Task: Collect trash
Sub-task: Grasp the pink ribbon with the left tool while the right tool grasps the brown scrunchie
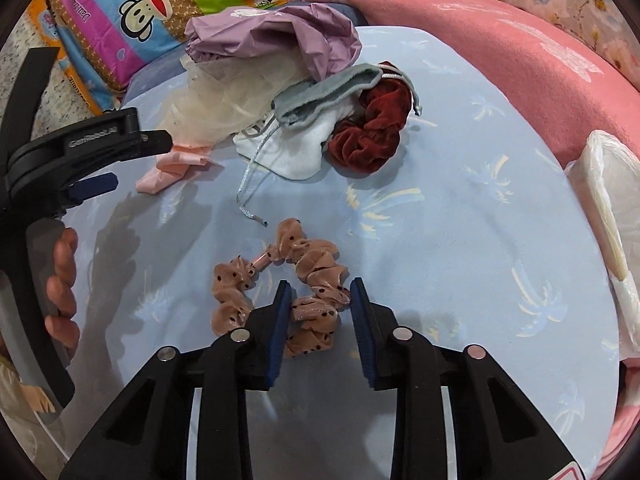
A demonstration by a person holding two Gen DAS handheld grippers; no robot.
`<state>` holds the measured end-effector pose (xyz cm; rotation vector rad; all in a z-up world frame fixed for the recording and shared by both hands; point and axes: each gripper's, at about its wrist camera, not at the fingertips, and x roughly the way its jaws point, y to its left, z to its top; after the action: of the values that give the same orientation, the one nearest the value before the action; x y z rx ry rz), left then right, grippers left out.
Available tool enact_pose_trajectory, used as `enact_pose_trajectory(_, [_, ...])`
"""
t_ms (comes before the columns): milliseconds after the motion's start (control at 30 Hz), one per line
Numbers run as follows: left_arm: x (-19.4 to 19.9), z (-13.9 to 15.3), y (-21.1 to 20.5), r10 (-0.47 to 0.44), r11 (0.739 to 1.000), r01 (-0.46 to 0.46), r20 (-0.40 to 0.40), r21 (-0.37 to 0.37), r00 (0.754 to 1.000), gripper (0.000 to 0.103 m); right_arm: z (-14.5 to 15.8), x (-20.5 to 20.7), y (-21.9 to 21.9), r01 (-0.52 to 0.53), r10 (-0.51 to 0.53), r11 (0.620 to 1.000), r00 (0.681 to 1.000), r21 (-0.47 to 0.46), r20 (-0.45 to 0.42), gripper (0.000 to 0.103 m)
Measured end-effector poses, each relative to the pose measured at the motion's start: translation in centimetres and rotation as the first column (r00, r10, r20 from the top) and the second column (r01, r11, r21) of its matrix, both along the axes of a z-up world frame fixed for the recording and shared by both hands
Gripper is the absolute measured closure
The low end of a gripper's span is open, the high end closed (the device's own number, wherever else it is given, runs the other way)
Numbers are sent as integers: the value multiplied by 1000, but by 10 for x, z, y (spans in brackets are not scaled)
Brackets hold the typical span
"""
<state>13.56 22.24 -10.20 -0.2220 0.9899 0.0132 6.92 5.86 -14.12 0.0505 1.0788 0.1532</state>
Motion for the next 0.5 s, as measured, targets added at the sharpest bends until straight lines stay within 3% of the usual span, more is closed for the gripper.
enact_pose_trajectory(67, [4, -7, -1, -7, 1000, 7, -15, -2, 1000, 22, 0, 1, 0, 2, -2, 1000, 1000, -4, 0, 82])
enact_pose_trajectory(133, [6, -13, -2, -21, 1000, 20, -35, -20, 999, 40, 1, 2, -2, 5, -5, 1000, 1000, -3, -1, 85])
enact_pose_trajectory(200, [3, -14, -3, -18, 1000, 17, -33, -14, 999, 50, 1, 2, -4, 8, -8, 1000, 1000, 1, -3, 88])
enact_pose_trajectory(233, [1, -14, -4, -27, 1000, 27, -25, -10, 999, 67, 1, 3, -5, 10, -10, 1000, 1000, 7, -6, 89])
enact_pose_trajectory(333, [-6, -13, -8, -61, 998, 59, -35, -31, 998, 94, 3, 2, -10, 15, -15, 1000, 1000, 20, -4, 91])
enact_pose_trajectory(500, [-22, -3, -16, -75, 997, 74, -17, -33, 997, 98, 25, -4, -17, 23, -25, 999, 998, 37, 50, 91])
